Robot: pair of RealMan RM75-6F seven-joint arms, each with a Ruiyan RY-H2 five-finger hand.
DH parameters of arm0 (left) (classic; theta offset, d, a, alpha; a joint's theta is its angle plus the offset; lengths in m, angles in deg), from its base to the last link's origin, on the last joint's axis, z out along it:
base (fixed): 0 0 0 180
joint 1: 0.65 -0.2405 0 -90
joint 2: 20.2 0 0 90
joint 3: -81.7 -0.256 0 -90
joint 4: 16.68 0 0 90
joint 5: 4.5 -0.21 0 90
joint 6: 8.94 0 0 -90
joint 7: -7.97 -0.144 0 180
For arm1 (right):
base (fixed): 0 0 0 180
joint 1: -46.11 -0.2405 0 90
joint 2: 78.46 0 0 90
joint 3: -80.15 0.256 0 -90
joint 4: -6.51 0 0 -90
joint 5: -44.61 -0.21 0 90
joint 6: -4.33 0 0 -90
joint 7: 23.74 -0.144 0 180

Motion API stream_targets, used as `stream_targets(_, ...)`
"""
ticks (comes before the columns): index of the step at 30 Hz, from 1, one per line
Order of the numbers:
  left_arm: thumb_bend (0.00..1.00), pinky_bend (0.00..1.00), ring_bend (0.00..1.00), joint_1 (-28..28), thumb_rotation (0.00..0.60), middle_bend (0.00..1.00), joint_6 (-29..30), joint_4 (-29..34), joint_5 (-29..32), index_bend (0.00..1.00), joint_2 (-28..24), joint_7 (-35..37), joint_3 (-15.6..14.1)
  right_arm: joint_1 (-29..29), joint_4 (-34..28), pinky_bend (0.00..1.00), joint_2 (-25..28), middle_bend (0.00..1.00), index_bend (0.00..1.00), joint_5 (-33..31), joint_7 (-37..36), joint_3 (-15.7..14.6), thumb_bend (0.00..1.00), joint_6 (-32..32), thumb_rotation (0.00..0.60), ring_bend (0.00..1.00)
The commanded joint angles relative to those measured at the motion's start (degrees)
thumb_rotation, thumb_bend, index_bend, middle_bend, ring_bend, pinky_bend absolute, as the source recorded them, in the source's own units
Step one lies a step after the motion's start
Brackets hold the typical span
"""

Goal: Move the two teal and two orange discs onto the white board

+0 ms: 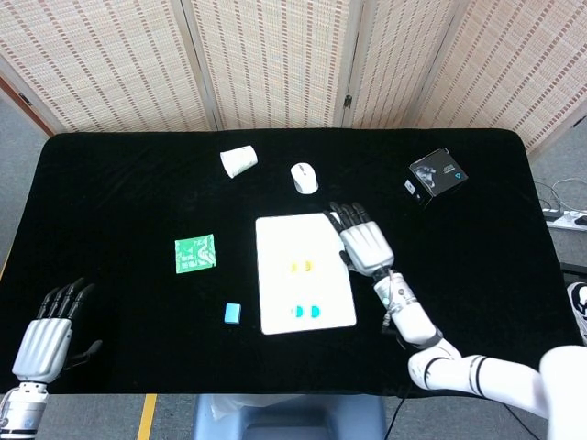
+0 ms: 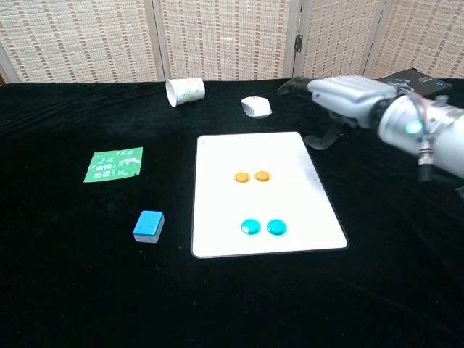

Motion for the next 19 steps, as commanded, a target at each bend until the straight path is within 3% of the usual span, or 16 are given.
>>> stream_targets(1,0.28,0.00,0.04,0.3,0.600,0.01,0.1,0.2,-0.4,0.09,0.3,-0.4,0.2,7.1,-7.4,0.00,8.1,0.00,0.00,4.2,-2.8,-2.8,0.47,8.0,0.600,0.00)
stream_targets(6,0.28,0.00,0.03,0.7,0.600,0.01,0.5,0.7,-0.8,0.09,0.7,-1.7,0.7,16.1,-14.6,0.00,17.3,0.00,0.00,10.1,-9.0,-7.7,0.48,16.4,0.600,0.00)
stream_targets(10,0.28,0.00,0.04,0.9,0.600,0.01,1.3,1.7,-1.2,0.09,1.0,-2.9,1.2,22.5,-15.7,0.00,21.5,0.00,0.00,15.1,-14.4,-11.4,0.47,22.9,0.600,0.00)
stream_targets(19,0.28,0.00,0.03,0.7,0.600,0.01,2.2,3.3,-1.4,0.09,0.9,-4.4,1.2,33.3,-14.2,0.00,23.7,0.00,0.00,21.9,-21.2,-16.3,0.47,33.2,0.600,0.00)
